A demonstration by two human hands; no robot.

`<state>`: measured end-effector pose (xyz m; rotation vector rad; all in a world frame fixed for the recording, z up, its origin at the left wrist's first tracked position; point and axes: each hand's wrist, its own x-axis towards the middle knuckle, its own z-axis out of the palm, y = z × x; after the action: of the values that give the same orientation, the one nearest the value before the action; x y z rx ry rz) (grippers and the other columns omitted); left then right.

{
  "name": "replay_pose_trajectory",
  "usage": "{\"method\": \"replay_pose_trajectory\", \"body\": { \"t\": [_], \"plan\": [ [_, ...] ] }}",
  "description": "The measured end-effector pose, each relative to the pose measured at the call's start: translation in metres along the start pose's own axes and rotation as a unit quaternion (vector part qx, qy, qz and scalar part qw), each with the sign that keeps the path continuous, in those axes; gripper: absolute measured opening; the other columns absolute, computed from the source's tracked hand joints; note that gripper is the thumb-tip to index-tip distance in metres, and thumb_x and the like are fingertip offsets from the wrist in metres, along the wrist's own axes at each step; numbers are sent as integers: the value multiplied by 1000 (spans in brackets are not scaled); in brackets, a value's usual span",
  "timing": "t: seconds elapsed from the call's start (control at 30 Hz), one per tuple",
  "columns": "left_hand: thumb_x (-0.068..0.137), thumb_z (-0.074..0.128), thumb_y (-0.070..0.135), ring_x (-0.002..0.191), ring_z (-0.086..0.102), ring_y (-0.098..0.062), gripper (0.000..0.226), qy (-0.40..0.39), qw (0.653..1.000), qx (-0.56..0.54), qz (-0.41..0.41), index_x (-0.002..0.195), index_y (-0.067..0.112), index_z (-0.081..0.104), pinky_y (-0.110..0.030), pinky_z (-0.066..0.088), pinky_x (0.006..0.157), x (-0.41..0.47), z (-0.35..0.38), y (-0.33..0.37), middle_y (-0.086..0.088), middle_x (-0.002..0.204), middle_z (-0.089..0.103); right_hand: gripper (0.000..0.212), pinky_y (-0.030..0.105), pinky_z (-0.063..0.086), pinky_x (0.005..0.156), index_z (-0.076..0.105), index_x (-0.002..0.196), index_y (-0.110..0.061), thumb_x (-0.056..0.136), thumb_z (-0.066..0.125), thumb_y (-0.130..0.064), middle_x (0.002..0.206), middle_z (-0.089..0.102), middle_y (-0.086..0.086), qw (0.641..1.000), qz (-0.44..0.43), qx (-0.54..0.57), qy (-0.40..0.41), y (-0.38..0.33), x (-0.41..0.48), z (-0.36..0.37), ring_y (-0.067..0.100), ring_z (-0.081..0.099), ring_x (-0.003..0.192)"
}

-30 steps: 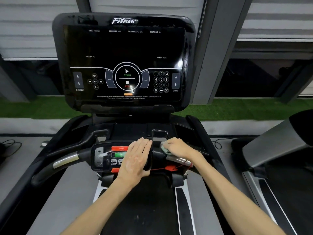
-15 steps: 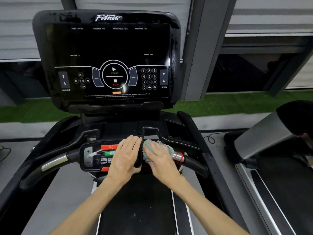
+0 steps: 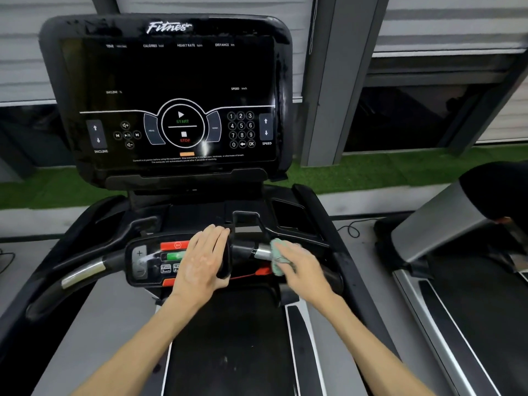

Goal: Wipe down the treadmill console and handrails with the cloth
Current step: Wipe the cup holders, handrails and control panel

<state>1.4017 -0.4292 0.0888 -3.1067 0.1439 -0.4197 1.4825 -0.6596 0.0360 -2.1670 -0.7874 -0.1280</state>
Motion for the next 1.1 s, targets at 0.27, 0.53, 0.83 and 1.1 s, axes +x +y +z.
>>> {"method": "replay_pose_trajectory", "body": {
  "t": [0.27,0.53,0.83,1.1],
  "plan": [
    [52,90,31,127,47,-33,98,-5,1000,4,4,135,0,47,-46,38,109,0,1,-2,-14,131,52,61,27,29,115,46,142,-16,86,59,5,145,47,-2,997,31,62,-31,29,-23,-15,10,43,134],
    [53,88,29,126,47,-32,95,4,1000,5,6,134,1,46,-45,37,109,1,1,0,-13,130,51,58,36,29,116,50,138,-10,83,64,3,139,51,-1,999,41,-12,12,47,-40,-21,12,47,129],
    [51,88,32,124,48,-33,97,9,1000,18,5,133,0,47,-42,37,108,1,2,2,-14,127,51,70,11,18,113,40,143,-25,84,65,4,144,48,-4,997,78,-10,-4,77,-68,-33,8,38,135],
    [50,89,29,122,49,-33,96,25,1000,5,13,131,0,47,-43,40,107,1,0,4,-14,125,52,53,28,47,96,52,137,-16,88,64,-3,115,65,1,995,84,15,-48,46,-41,-44,13,61,102]
  ]
}}
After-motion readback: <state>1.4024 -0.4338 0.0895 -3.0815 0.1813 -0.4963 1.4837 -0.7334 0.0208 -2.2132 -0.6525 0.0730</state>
